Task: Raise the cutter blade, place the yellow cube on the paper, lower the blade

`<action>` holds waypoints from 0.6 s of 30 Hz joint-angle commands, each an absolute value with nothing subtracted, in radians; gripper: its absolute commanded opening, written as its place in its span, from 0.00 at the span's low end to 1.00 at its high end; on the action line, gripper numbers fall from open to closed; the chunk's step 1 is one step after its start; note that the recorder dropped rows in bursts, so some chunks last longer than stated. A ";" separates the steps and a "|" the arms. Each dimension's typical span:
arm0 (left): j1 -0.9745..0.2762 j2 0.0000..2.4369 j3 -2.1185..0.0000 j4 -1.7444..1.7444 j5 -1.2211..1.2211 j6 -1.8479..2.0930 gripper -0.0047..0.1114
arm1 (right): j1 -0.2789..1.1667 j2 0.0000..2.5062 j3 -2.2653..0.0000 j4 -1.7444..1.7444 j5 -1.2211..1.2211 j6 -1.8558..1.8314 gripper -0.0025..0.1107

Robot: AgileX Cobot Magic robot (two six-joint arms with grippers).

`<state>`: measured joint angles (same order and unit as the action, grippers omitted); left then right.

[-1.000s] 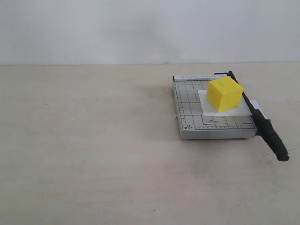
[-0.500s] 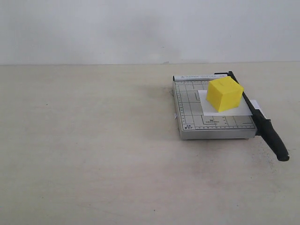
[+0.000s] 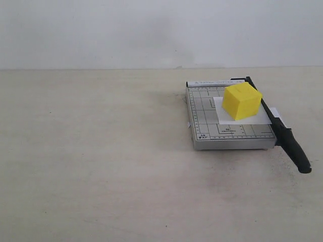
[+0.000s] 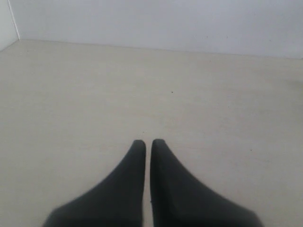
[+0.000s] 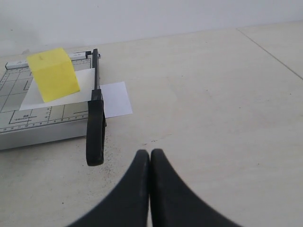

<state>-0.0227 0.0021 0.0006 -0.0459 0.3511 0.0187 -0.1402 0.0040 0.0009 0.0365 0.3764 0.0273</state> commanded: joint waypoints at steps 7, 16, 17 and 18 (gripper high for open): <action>-0.020 0.000 0.000 -0.043 0.351 0.024 0.08 | -0.140 0.000 0.000 0.039 0.367 0.023 0.02; -0.020 0.000 0.000 -0.043 0.351 0.024 0.08 | -0.140 0.000 0.000 0.039 0.367 0.023 0.02; -0.020 0.000 0.000 -0.043 0.351 0.024 0.08 | -0.140 0.000 0.000 0.039 0.362 0.023 0.02; -0.020 0.000 0.000 -0.043 0.351 0.024 0.08 | -0.140 0.000 0.000 0.039 0.359 0.023 0.02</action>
